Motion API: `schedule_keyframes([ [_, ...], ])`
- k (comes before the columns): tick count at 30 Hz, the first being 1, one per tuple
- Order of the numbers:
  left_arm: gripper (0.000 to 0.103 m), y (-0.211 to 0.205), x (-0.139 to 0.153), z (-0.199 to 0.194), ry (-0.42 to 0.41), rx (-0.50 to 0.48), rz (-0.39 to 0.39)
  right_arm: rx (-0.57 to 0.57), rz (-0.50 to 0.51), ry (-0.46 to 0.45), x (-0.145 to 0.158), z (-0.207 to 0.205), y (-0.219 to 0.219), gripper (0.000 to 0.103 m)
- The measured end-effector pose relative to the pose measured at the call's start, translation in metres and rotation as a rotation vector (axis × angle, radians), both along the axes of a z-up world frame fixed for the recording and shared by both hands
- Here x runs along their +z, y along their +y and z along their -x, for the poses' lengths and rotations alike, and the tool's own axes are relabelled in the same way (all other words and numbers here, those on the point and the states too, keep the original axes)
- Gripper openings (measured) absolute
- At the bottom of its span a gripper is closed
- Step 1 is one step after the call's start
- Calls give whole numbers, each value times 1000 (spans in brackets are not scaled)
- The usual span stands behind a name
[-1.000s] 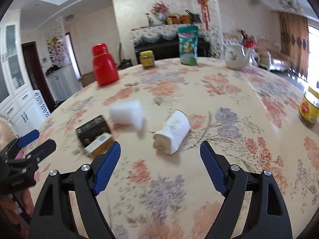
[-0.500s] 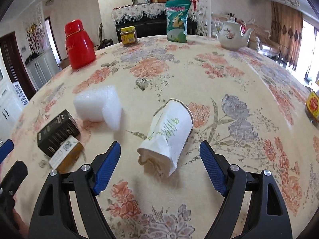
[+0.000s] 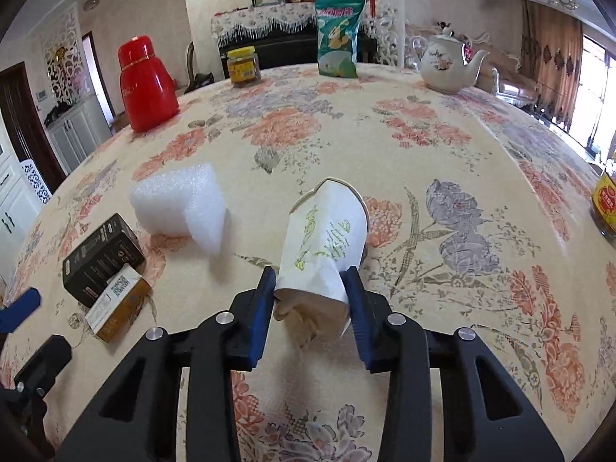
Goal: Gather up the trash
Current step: 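Grasp the white paper cup with the right tool while the left tool grasps the white QR-code box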
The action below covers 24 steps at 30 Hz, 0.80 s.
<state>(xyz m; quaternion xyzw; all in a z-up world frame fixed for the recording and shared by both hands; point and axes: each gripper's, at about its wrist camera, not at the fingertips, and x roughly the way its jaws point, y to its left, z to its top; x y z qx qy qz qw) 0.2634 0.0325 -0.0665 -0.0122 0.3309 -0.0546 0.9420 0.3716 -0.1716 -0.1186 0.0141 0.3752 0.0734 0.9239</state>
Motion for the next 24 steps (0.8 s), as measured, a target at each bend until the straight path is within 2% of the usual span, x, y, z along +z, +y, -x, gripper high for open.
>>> schedule_keyframes([
  [2,71,1,-3,-3,25,-16,30,-4,-13,-7,1,1,-2,36],
  [4,60,-4,-6,-8,59,-33,26,-8,-33,0,0,-1,-6,36],
  [12,57,-16,-17,-34,129,-10,-64,-20,-73,3,0,-1,-17,36],
  [15,50,-15,-28,-52,210,-37,-42,-19,-75,4,0,-1,-18,36],
  [17,50,-15,-31,-61,235,-29,-47,-18,-75,3,0,-1,-18,36],
  [18,44,-16,-31,-64,234,-28,-51,-16,-74,2,0,-1,-18,36],
  [19,32,-17,-32,-66,234,-29,-58,-14,-75,3,0,-1,-18,36],
  [20,32,-20,-32,-66,232,-29,-80,-13,-77,3,0,-1,-18,36],
  [22,31,-24,-30,-60,224,-53,-66,-16,-86,5,0,-1,-20,36],
  [24,31,-28,-28,-51,198,-57,-84,-19,-98,11,-1,-2,-23,36],
])
